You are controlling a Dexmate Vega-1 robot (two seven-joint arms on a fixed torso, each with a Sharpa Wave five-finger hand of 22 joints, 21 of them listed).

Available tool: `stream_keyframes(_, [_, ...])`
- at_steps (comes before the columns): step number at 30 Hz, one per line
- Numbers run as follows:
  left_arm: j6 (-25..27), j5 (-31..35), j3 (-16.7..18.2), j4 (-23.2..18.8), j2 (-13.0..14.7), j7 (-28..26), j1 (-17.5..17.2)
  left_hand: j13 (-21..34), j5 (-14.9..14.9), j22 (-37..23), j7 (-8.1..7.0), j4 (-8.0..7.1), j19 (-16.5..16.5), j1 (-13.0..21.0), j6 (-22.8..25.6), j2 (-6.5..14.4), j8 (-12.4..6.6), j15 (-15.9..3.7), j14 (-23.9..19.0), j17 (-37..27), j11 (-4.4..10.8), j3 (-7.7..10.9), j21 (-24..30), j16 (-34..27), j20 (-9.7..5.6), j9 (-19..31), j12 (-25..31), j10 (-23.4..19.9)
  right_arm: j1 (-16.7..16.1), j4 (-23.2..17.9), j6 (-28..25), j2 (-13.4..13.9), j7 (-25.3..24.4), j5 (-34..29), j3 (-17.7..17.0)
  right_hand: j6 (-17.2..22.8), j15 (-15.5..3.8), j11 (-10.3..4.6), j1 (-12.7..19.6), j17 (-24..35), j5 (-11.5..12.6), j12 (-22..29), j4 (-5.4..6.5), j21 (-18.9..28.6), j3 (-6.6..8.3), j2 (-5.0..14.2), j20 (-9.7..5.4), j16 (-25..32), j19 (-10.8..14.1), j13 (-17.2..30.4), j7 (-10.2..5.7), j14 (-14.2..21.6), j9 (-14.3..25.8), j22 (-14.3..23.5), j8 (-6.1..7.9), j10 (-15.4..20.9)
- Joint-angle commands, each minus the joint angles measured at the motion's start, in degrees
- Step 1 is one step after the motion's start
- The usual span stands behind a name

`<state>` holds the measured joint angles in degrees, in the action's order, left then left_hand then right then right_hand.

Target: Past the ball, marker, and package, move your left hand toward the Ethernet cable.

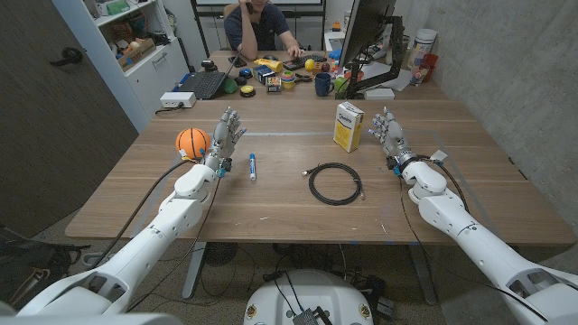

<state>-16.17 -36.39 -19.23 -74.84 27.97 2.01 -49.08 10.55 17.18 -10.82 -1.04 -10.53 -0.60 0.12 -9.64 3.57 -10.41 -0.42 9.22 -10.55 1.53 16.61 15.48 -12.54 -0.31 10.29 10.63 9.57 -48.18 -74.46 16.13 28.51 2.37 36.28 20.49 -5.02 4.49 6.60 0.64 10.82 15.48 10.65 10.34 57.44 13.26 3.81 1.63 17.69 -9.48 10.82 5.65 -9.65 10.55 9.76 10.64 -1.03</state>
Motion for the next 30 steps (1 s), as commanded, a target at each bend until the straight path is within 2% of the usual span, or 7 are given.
stream_keyframes(1, [1.2,4.4,4.5,0.0,-4.0,1.6,-1.3,0.2,0.2,-0.2,-0.16,0.04,-0.4,0.1,-0.6,5.4,-0.32,-0.03,0.4,-0.3,0.1,0.33,0.3,-0.3,-0.06,0.3,0.3,1.4,-0.4,0.9,-1.6,-2.7,2.2,-2.5,-3.4,0.1,0.11,0.52,0.1,0.1,0.2,0.4,-0.12,1.1,0.34,4.85,0.05,0.2,-8.2,0.2,0.44,-2.1,0.2,0.2,0.28,-0.1])
stream_keyframes(5, [0.4,6.0,5.7,0.4,-5.3,2.0,-1.4,0.2,0.3,-0.2,-0.28,0.04,-0.5,0.1,-0.5,5.4,-0.37,-0.11,0.2,-0.2,0.16,0.31,0.3,-0.4,-0.05,0.3,0.3,1.2,-0.5,1.3,-1.9,-3.7,3.2,-3.2,-4.5,0.1,0.15,0.54,0.1,0.1,0.2,0.4,-0.11,1.0,0.32,4.86,0.05,0.2,-8.2,0.2,0.45,-2.1,0.2,0.2,0.27,-0.1])
stream_keyframes(10, [-2.8,8.2,6.8,2.1,-7.1,2.9,-0.9,0.2,0.4,-0.2,-1.93,0.13,-1.0,0.2,0.0,5.6,-0.51,-0.14,-0.3,-0.2,0.24,0.37,0.3,-0.5,0.15,0.3,0.6,0.4,-0.6,1.6,-2.1,-4.7,3.9,-4.1,-5.6,0.1,0.13,0.56,0.1,0.1,0.2,0.4,-0.11,0.9,0.29,4.87,-0.02,0.1,-8.2,0.2,0.46,-2.1,0.2,0.2,0.27,-0.1])
stream_keyframes(13, [-6.0,10.4,7.1,3.5,-8.0,2.7,-0.3,0.2,0.5,-0.2,-4.57,0.5,-1.3,0.7,0.2,5.3,-0.52,-0.24,-0.7,-0.1,0.28,0.41,0.1,-0.5,1.24,0.3,0.6,0.1,-0.7,1.8,-2.1,-5.3,4.3,-4.7,-6.3,0.1,0.08,0.51,0.1,0.1,0.3,0.4,-0.11,0.9,0.28,4.87,0.06,0.1,-8.2,0.2,0.48,-2.1,0.2,0.2,0.26,-0.1])
stream_keyframes(14, [-7.1,11.4,7.1,3.9,-8.2,2.5,-0.1,0.2,0.6,-0.2,-6.66,0.88,-1.7,1.1,0.4,4.9,-0.57,-0.4,-1.0,0.0,0.36,0.44,0.1,-0.5,2.24,0.3,0.7,-0.3,-0.7,1.9,-1.9,-5.4,4.5,-4.9,-6.4,0.1,0.12,0.49,0.1,0.1,0.3,0.4,-0.11,0.8,0.27,4.88,0.08,0.1,-8.2,0.2,0.48,-2.0,0.2,0.2,0.27,-0.1])
stream_keyframes(18, [-12.1,14.4,7.5,6.1,-9.4,2.0,1.0,0.2,0.8,0.0,-10.93,2.01,-1.6,2.2,1.3,3.2,-0.69,-0.51,-1.9,0.2,0.9,0.2,-0.4,-0.4,3.66,0.2,0.7,-1.0,-1.1,1.6,-2.1,-5.9,4.8,-5.3,-7.2,0.1,0.08,0.55,0.0,0.1,0.3,0.4,-0.1,0.7,0.24,4.89,0.05,0.1,-8.2,0.2,0.48,-2.0,0.2,0.2,0.27,0.0])
stream_keyframes(30, [-22.8,26.9,7.1,8.2,-9.2,-2.8,4.2,0.1,1.0,0.4,-11.59,5.31,-2.7,4.3,0.5,-3.6,-0.27,-0.67,-2.3,0.2,2.92,-2.41,-1.7,-0.1,7.1,0.2,0.2,-1.0,-2.2,0.5,-2.3,-6.6,5.3,-6.7,-8.9,0.1,0.06,0.5,0.0,0.1,0.3,0.4,-0.09,0.5,0.17,4.9,0.06,0.1,-8.1,0.2,0.46,-2.0,0.2,0.2,0.28,-0.1])
